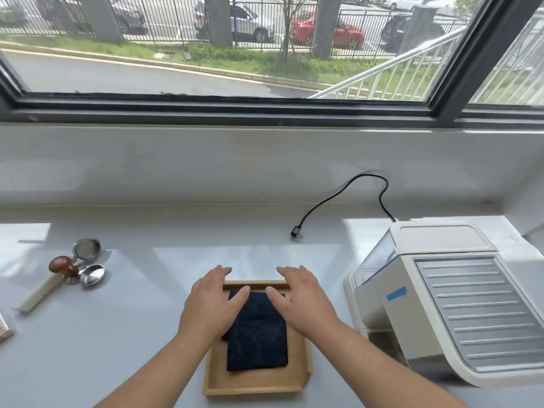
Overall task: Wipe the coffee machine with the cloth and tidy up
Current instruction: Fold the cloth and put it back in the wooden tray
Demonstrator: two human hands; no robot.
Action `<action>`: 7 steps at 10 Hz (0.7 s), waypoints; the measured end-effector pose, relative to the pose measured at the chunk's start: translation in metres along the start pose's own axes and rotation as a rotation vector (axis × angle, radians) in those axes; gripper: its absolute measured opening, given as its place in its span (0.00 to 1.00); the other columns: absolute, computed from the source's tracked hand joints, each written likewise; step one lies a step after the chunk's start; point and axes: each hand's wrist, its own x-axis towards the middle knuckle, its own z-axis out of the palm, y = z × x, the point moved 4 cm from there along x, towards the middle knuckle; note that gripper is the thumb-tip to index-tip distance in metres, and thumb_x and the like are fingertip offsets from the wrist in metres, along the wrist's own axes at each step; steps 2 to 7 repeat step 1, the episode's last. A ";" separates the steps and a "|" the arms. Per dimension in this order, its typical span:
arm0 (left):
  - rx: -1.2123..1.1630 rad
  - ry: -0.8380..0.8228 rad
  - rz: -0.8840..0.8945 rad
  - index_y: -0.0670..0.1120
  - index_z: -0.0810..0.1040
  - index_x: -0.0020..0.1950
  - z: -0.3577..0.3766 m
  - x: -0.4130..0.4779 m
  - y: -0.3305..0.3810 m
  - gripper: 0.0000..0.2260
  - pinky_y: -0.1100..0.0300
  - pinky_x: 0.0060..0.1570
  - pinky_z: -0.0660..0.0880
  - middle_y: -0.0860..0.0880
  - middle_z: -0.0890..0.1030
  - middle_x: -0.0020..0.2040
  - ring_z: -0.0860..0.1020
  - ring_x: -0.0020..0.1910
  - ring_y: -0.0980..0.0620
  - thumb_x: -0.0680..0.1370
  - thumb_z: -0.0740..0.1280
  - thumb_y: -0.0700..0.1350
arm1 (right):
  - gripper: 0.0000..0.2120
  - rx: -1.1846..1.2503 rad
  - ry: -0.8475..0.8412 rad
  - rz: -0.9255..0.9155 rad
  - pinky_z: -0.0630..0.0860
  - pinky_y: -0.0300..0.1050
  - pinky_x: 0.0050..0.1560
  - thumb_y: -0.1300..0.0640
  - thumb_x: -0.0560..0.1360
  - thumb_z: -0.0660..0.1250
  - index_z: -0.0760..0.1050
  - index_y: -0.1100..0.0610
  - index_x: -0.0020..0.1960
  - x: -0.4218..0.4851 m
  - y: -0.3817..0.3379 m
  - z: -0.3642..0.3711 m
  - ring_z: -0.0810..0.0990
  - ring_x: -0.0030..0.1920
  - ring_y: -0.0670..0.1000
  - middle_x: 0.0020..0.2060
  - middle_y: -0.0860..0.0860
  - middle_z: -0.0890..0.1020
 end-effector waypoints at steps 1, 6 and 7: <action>-0.004 0.026 0.038 0.59 0.66 0.79 -0.016 -0.001 0.014 0.36 0.48 0.75 0.68 0.58 0.65 0.82 0.62 0.80 0.53 0.74 0.60 0.73 | 0.37 -0.052 0.026 -0.053 0.52 0.55 0.83 0.28 0.77 0.51 0.60 0.44 0.82 0.000 -0.016 -0.016 0.50 0.84 0.52 0.81 0.43 0.64; -0.004 0.026 0.038 0.59 0.66 0.79 -0.016 -0.001 0.014 0.36 0.48 0.75 0.68 0.58 0.65 0.82 0.62 0.80 0.53 0.74 0.60 0.73 | 0.37 -0.052 0.026 -0.053 0.52 0.55 0.83 0.28 0.77 0.51 0.60 0.44 0.82 0.000 -0.016 -0.016 0.50 0.84 0.52 0.81 0.43 0.64; -0.004 0.026 0.038 0.59 0.66 0.79 -0.016 -0.001 0.014 0.36 0.48 0.75 0.68 0.58 0.65 0.82 0.62 0.80 0.53 0.74 0.60 0.73 | 0.37 -0.052 0.026 -0.053 0.52 0.55 0.83 0.28 0.77 0.51 0.60 0.44 0.82 0.000 -0.016 -0.016 0.50 0.84 0.52 0.81 0.43 0.64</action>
